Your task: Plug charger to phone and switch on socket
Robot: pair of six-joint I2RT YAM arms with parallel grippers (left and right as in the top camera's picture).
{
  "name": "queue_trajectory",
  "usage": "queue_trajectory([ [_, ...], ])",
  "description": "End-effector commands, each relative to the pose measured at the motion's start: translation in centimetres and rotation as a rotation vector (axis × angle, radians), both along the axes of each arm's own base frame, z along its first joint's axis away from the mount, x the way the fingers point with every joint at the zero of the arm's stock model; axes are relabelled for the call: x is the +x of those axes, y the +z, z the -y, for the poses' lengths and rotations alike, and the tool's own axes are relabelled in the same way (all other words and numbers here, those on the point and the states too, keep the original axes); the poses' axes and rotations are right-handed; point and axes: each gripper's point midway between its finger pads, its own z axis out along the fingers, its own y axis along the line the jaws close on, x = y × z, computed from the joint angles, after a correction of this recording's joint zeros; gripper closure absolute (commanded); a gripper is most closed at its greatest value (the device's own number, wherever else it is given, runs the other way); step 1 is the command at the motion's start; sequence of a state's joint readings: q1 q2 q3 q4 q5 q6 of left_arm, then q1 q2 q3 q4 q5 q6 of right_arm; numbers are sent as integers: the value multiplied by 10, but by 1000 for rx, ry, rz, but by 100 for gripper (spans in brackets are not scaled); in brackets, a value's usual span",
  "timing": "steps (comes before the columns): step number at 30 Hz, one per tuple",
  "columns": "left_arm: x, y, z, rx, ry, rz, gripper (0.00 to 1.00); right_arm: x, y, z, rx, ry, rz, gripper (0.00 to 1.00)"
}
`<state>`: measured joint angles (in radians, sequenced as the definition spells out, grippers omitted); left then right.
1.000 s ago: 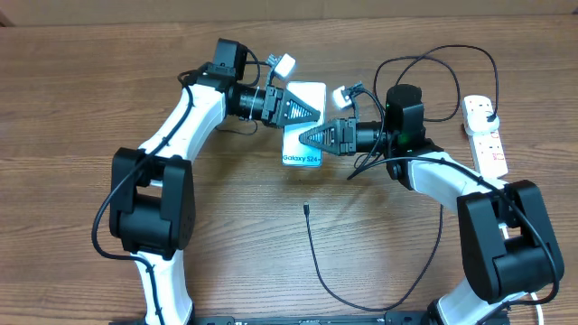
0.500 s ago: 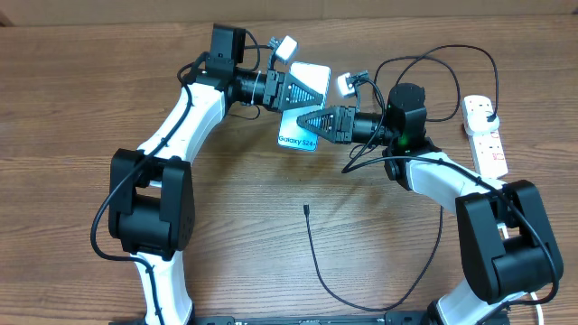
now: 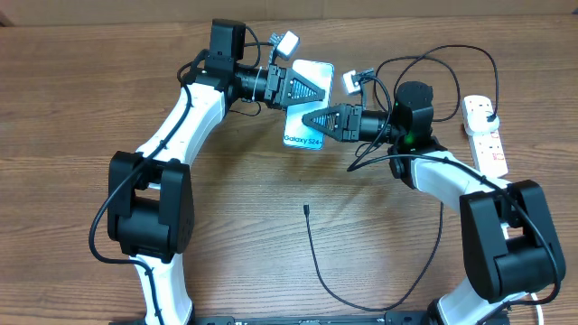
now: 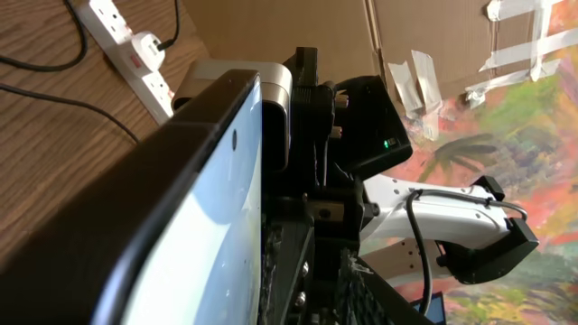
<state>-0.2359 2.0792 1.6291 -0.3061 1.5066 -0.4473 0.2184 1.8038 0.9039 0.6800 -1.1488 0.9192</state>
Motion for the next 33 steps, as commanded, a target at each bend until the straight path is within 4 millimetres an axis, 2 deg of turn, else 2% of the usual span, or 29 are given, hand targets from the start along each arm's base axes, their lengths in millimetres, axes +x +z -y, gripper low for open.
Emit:
queue_trajectory([
  [1, -15, 56, -12, -73, -38, 102, 59, 13, -4, 16, -3, -69, -33, 96],
  [14, -15, 56, -12, -73, -39, 102, 62, 20, -3, 22, -1, -105, -29, 96],
  [27, -16, 55, -12, -71, -39, 94, 61, 28, 3, 27, 16, -147, -28, 96],
  [33, -16, 55, -12, -72, -39, 98, 67, 28, 2, 29, 15, -146, -35, 96],
])
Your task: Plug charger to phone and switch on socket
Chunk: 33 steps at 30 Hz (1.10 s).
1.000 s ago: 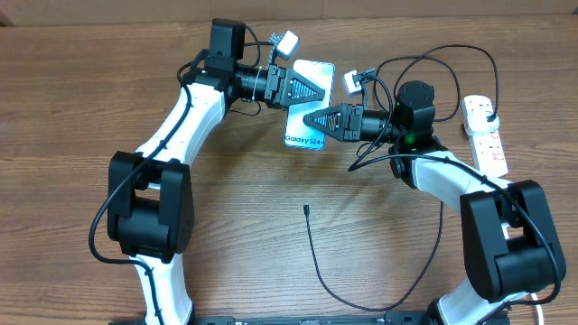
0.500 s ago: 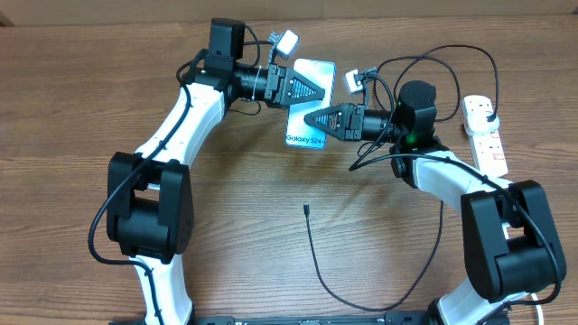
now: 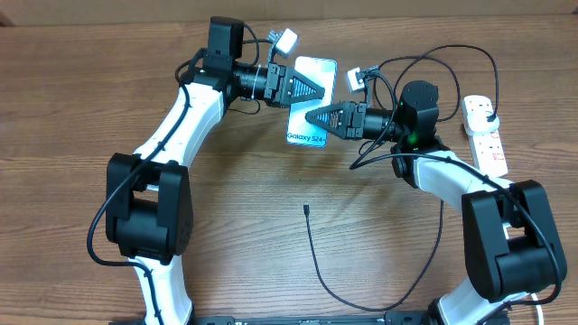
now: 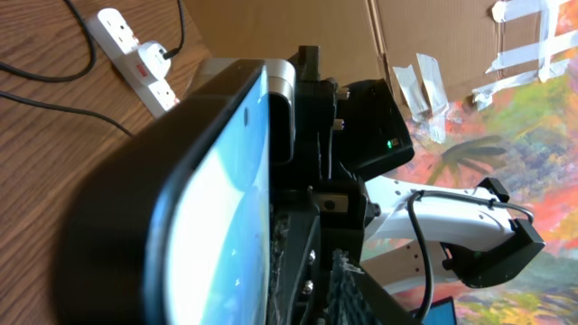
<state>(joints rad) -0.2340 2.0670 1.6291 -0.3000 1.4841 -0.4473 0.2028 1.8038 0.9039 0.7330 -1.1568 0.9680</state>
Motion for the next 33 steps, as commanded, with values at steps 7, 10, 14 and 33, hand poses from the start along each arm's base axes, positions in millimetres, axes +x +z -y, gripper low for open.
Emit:
queue_trajectory([
  [7, -20, 50, -10, -77, -61, 54, 66, 25, -5, 24, -5, -138, -40, 96],
  [10, -23, 50, -7, -78, -70, 54, 65, 28, -5, 25, -5, -152, -40, 96],
  [14, -27, 50, -1, -80, -86, 62, 64, 29, -5, 25, -5, -156, -37, 96],
  [33, -30, 50, 4, -86, -99, 88, 80, 34, -4, 28, 1, -190, -49, 96],
])
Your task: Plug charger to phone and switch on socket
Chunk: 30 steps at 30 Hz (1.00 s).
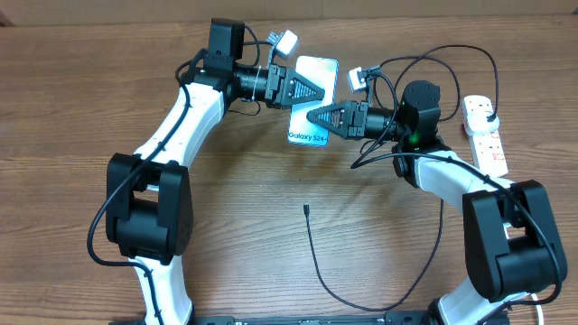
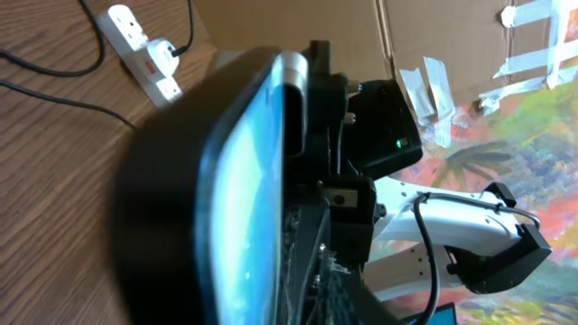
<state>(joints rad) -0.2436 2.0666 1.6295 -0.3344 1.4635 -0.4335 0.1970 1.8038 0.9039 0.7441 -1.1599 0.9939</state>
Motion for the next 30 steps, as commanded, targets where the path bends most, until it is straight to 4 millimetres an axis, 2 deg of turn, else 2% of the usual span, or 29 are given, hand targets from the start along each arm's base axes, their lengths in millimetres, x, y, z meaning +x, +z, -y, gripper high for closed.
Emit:
queue_trajectory([
  [1, -28, 54, 0, -108, -104, 112, 85, 32, -5, 25, -8, -182, -34, 96],
  [3, -28, 54, 0, -109, -101, 132, 96, 31, -5, 25, -5, -171, -41, 96],
  [6, -22, 50, 1, -84, -70, 145, 96, 27, -4, 23, 3, -151, -63, 95],
  [7, -19, 48, 1, -73, -57, 148, 96, 26, -3, 23, 5, -141, -57, 91],
  [11, -8, 40, -1, -27, 1, 162, 96, 17, 5, 21, 19, -82, -8, 64],
  [13, -1, 33, -4, 13, 44, 157, 96, 12, 7, 24, 23, -49, 1, 56],
  [15, 7, 21, -9, 74, 96, 137, 96, 9, 7, 31, 23, -27, 7, 54],
  [18, 14, -15, -19, 247, 185, 105, 96, 8, 7, 51, 26, -10, 6, 49],
  [23, 13, -96, -62, 758, 340, 19, 96, 8, -8, 85, 23, -21, -92, 46],
  [25, 5, -113, -73, 909, 356, 11, 96, 6, -20, 91, 13, -29, -129, 46],
  [27, -3, -123, -76, 1010, 357, 14, 96, 2, -36, 94, -9, -36, -163, 46],
  [30, -11, -134, -78, 1169, 394, 25, 96, -4, -73, 95, -102, -96, -255, 46],
])
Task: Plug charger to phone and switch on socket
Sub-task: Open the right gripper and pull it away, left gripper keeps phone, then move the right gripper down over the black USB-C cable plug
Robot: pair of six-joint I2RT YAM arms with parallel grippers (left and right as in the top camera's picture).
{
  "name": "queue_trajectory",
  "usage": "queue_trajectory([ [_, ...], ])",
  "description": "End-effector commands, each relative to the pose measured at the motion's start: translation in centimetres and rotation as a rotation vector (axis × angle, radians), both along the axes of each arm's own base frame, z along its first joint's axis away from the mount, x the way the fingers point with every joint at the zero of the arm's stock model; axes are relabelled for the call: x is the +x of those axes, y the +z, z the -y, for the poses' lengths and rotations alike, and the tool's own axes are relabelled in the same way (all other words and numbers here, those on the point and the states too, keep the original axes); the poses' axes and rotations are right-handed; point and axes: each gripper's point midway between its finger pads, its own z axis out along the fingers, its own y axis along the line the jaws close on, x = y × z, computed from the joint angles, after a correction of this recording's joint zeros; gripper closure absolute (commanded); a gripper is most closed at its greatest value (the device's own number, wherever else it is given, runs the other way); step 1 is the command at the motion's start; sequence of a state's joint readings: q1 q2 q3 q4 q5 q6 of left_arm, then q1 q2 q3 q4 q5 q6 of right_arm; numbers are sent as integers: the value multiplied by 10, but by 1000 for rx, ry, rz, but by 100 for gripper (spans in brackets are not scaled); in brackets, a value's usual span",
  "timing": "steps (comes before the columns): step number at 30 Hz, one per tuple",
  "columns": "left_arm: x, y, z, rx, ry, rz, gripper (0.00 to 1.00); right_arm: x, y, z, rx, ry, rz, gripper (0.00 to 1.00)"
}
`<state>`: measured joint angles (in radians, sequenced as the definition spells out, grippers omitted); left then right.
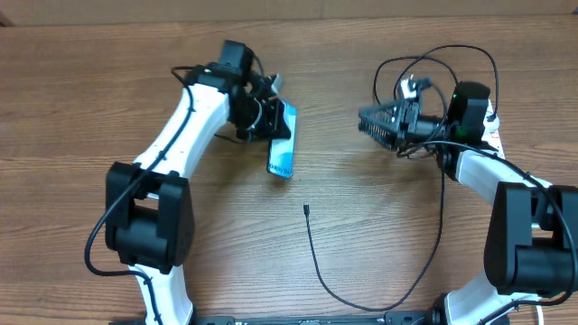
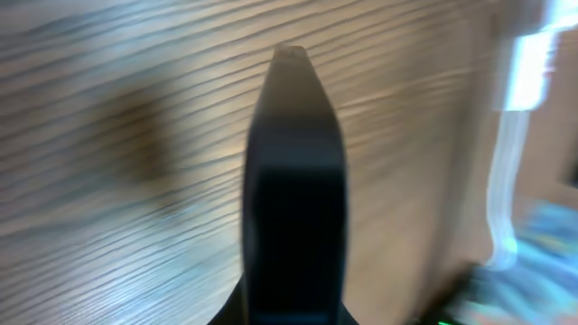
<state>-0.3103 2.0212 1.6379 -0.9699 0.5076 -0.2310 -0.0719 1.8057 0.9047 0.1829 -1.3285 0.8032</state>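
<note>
The phone (image 1: 281, 152) hangs edge-up over the table, left of centre, with my left gripper (image 1: 274, 125) shut on its upper part. The left wrist view is blurred; there the phone (image 2: 294, 181) is a dark narrow edge pointing away over the wood. My right gripper (image 1: 372, 125) is well to the right of the phone, apart from it, and looks open with nothing in it. The charger cable's loose plug end (image 1: 307, 209) lies on the table below the phone. The white socket strip (image 1: 496, 135) is at the far right, mostly hidden behind the right arm.
The black charger cable (image 1: 379, 302) runs in a wide curve from the plug end across the front of the table and up the right side. More cable loops (image 1: 433, 54) lie behind the right wrist.
My right gripper has let go of the phone and is now far to the right. The left gripper has turned and carried the phone left and lower, now edge-on.
At all three earlier moments both grippers held the phone between them above the back of the table, barely shifting it. Now only the left gripper holds it, turned on edge, and the right gripper is off near the socket strip. The cable end has stayed put.
</note>
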Motion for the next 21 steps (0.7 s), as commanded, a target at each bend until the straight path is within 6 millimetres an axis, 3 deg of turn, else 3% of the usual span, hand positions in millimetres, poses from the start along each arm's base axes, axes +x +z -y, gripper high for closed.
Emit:
queue_trajectory([
  [1, 6, -1, -16, 297, 43, 121, 96, -6, -33, -1, -150, -12, 77, 45],
  [5, 1, -6, -15, 480, 87, 180, 96, -24, -103, 15, -481, -96, -149, 45],
  [8, -5, -11, -1, 534, 73, 212, 96, -39, -131, 23, -660, -108, -243, 45],
  [17, -18, -45, 10, 623, 20, 175, 96, -47, -137, 11, -716, -75, -244, 44],
  [21, -28, -61, 13, 613, -5, 111, 96, -48, -137, 11, -716, -75, -245, 37],
])
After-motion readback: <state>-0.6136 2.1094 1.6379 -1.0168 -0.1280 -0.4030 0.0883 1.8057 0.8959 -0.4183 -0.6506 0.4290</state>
